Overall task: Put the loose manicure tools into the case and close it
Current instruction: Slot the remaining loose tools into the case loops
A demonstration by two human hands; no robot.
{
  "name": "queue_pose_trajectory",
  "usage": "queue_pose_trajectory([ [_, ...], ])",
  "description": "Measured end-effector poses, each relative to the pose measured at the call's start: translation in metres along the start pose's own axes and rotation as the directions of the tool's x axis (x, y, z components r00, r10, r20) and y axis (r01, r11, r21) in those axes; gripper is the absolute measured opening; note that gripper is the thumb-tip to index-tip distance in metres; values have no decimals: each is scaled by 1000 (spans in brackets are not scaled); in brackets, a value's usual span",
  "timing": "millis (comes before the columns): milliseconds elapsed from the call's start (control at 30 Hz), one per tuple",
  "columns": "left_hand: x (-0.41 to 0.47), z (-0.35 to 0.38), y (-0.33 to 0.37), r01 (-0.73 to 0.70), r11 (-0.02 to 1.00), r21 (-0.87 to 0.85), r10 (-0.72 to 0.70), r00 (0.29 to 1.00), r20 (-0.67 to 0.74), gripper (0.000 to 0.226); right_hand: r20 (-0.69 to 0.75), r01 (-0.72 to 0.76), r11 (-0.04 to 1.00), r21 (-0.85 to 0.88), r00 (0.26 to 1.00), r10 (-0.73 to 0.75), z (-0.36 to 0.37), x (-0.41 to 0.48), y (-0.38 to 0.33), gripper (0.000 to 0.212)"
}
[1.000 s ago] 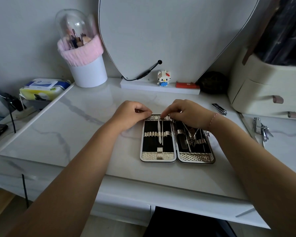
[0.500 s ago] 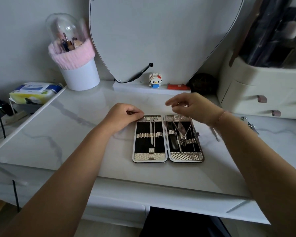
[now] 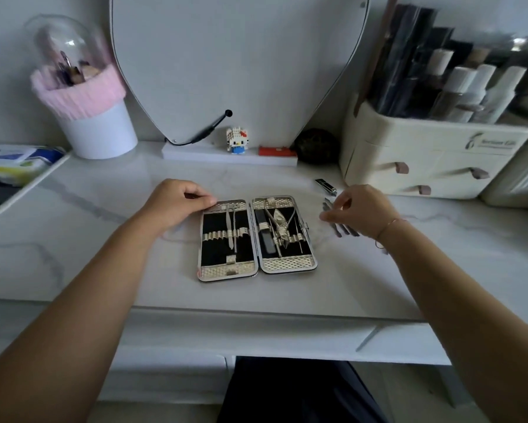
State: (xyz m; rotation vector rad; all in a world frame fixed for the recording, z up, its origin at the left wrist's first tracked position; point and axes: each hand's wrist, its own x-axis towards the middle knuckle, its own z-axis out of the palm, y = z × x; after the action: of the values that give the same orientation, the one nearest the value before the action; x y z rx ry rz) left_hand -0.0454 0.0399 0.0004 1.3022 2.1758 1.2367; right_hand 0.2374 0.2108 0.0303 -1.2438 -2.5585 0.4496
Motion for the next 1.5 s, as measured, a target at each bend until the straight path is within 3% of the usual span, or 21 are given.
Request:
queue_pose_trajectory([
  [133,1,0,-1,14,1000,-17,-14,1000,6,12,-6,-77,996,46,997,77,5,4,-3,17],
  [233,2,1,-3,12,1000,-28,-11,1000,13,11,3,-107,994,28,994,107,3,6,-4,27],
  [567,1,1,-1,16,1000,-22,-16,1000,9,5,145,-97,991,-94,983,110,-3,10,-7,37],
  [767,2,0,-1,19,1000,-24,-19,1000,7,7,181,-23,998,-62,983,34,-8,10,-4,41],
  [833,2,0,-2,19,1000,-19,-19,1000,7,9,178,6,1000,2,984,-6,-10,11,1,37],
  [933,2,1,-2,18,1000,-26,-17,1000,6,6,186,-3,955,298,981,-55,-14,8,0,27],
  [1033,2,1,-1,24,999,-33,-23,1000,12,5,231,-90,740,667,969,-90,-14,5,-13,3],
  [1100,2,1,-1,32,999,-41,-32,999,11,5,257,-134,599,790,958,-125,-10,5,-26,16],
  [1167,2,1,-1,36,998,-43,-36,999,5,6,249,-125,554,823,956,-153,-4,7,-44,21],
  [1367,0,0,3,37,998,-41,-37,999,5,5,262,-128,544,829,949,-175,30,15,-111,8],
  [1500,0,0,5,16,1000,-20,-16,1000,8,4,204,-30,686,727,963,-174,46,25,-139,9],
])
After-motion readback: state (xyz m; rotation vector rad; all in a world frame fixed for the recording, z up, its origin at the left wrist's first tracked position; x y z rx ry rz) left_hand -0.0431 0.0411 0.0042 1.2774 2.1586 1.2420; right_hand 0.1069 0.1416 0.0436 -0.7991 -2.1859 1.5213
